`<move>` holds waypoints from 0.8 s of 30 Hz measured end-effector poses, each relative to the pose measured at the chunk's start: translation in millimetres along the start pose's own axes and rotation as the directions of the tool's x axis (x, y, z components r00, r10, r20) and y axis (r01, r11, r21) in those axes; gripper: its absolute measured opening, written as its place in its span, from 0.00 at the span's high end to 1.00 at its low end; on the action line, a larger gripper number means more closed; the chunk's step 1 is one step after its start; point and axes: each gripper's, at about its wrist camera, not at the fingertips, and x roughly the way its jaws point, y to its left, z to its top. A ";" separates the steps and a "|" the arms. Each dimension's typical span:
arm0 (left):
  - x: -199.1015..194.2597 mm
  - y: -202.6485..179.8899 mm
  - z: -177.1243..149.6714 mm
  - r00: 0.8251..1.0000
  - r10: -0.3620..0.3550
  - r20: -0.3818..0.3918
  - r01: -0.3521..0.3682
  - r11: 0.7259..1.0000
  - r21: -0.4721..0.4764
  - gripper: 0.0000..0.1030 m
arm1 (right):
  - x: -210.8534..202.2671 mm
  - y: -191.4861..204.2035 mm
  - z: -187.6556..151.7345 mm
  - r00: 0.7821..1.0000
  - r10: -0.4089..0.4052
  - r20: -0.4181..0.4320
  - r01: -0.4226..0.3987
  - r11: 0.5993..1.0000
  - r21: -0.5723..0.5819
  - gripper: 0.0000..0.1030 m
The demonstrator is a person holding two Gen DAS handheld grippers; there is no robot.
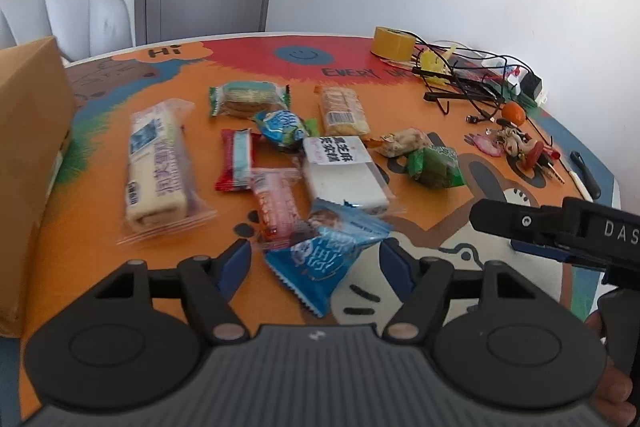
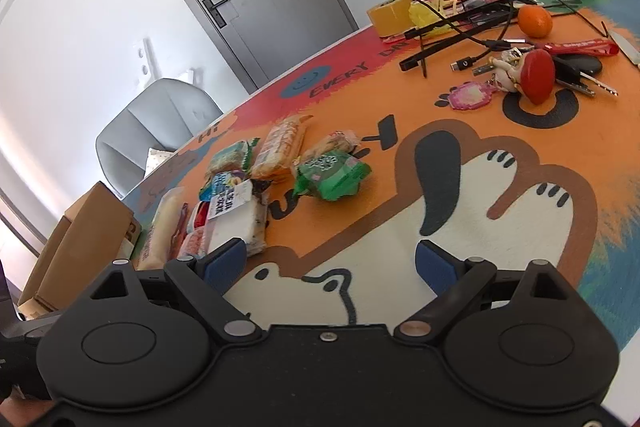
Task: Organize snacks
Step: 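Grasp the blue wrapper with the left tool while the right tool grasps the green pack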
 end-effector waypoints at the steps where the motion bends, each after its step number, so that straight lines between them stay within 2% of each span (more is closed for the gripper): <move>1: 1.9 -1.2 -0.2 1.000 0.013 -0.001 -0.013 1.000 0.002 0.47 | 0.7 -0.5 1.1 1.000 0.000 0.001 0.000 1.000 -0.002 0.10; 3: 2.2 1.0 1.7 0.999 0.033 -0.002 -0.033 0.999 -0.036 0.64 | 3.2 -0.3 3.2 1.000 -0.004 0.003 0.004 1.000 -0.007 0.10; 5: 1.8 4.8 5.7 1.000 0.009 -0.014 -0.010 0.997 -0.081 0.68 | 6.6 -0.4 5.8 1.000 -0.008 0.007 0.008 1.000 -0.008 0.10; 14: -16.5 5.2 22.5 0.996 0.033 0.079 -0.028 0.998 -0.064 0.69 | 19.6 -3.8 19.8 1.000 0.003 0.022 -0.004 1.000 0.022 0.10; 24: -5.8 18.9 32.8 0.996 0.056 0.073 -0.050 0.996 -0.080 0.69 | 41.7 -1.6 34.0 1.000 0.005 0.024 -0.006 1.000 0.025 0.10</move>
